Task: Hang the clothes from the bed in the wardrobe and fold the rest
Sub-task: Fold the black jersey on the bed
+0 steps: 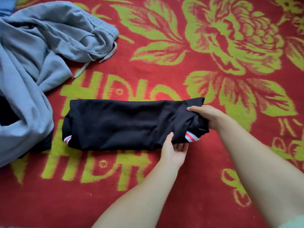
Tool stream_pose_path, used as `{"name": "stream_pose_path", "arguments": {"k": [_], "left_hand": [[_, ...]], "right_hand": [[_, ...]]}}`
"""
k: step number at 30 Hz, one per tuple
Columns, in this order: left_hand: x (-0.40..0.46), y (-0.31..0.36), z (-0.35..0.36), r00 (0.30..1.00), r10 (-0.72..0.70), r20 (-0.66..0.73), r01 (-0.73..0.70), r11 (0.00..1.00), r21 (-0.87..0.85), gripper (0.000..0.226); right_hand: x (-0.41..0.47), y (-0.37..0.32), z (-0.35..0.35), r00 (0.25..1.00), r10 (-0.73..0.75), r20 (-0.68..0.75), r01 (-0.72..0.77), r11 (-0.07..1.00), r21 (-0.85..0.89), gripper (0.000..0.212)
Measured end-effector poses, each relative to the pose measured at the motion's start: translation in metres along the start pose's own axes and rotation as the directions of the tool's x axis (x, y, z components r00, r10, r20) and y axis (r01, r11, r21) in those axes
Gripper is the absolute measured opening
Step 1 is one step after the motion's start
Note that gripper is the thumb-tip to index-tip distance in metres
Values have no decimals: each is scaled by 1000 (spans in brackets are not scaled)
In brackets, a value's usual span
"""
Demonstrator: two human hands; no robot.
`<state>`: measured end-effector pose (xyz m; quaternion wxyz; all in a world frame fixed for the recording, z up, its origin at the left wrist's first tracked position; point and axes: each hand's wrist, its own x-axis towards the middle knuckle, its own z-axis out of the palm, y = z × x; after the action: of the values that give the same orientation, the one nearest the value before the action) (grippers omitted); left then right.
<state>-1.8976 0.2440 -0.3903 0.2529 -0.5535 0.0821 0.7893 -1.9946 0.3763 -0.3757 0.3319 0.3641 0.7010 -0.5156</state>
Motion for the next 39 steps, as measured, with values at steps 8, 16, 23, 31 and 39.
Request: {"name": "stream_pose_path", "arguments": {"k": [8,16,23,31,39], "left_hand": [[-76,92,-17,992,101,69,-75,948,-309,22],[-93,187,-91,976,216,-30,-208,877,-432,52],[-106,221,-111,412,807,423,-723,7,691,31],[-69,271,-141,706,232,669,209,-971,115,110],[-30,299,-164,498,109,861,156,-987,35,126]], "right_hand": [[-49,-103,129,922,-241,302,294,945,-144,11],[-57,-109,287,942,-92,322,190,938,-289,33],[-62,-49,255,739,-653,166,572,478,-667,44],[-50,82,251,780,-527,336,342,-91,-935,129],[-18,71,261,703,-646,298,341,-61,-938,114]]}}
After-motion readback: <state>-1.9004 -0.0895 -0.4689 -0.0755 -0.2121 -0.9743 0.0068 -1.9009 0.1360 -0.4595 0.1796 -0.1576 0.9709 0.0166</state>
